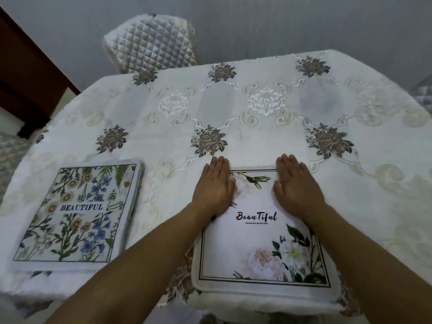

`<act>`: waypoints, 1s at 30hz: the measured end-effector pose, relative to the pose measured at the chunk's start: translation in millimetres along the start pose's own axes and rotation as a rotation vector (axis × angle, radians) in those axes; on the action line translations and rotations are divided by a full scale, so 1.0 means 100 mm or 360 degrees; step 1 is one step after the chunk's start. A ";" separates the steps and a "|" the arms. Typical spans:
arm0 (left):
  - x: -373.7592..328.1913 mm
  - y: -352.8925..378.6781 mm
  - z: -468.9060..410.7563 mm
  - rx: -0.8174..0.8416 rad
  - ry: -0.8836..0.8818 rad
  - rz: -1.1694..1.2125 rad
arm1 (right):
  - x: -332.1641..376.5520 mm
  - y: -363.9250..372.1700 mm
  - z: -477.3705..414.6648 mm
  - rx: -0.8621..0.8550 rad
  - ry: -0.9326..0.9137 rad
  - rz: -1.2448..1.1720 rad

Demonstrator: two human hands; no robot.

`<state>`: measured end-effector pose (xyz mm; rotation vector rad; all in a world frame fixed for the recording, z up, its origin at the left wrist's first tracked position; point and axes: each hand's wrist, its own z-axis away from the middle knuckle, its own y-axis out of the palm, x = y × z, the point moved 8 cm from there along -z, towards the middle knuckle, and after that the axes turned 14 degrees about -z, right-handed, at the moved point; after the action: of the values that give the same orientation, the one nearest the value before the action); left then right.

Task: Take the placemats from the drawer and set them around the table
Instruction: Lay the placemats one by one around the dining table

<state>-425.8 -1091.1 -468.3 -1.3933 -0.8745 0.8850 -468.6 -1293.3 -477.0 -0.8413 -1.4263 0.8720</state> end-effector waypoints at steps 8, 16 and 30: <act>-0.05 0.04 0.42 0.0031 -0.0116 0.0019 | 0.01 -0.02 0.62 -0.0007 0.0142 -0.0072; -0.30 -0.07 1.47 0.0143 -0.0068 -0.0011 | 0.20 0.02 1.55 0.0020 0.0238 -0.0084; 2.36 -0.81 2.17 0.0104 -0.0511 0.0251 | 1.90 0.68 1.18 0.0275 0.0443 -0.0208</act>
<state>-521.4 -784.5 -390.3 -1.2960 -0.9750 1.2716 -593.0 -1096.9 -452.7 -0.7007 -1.1322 0.7354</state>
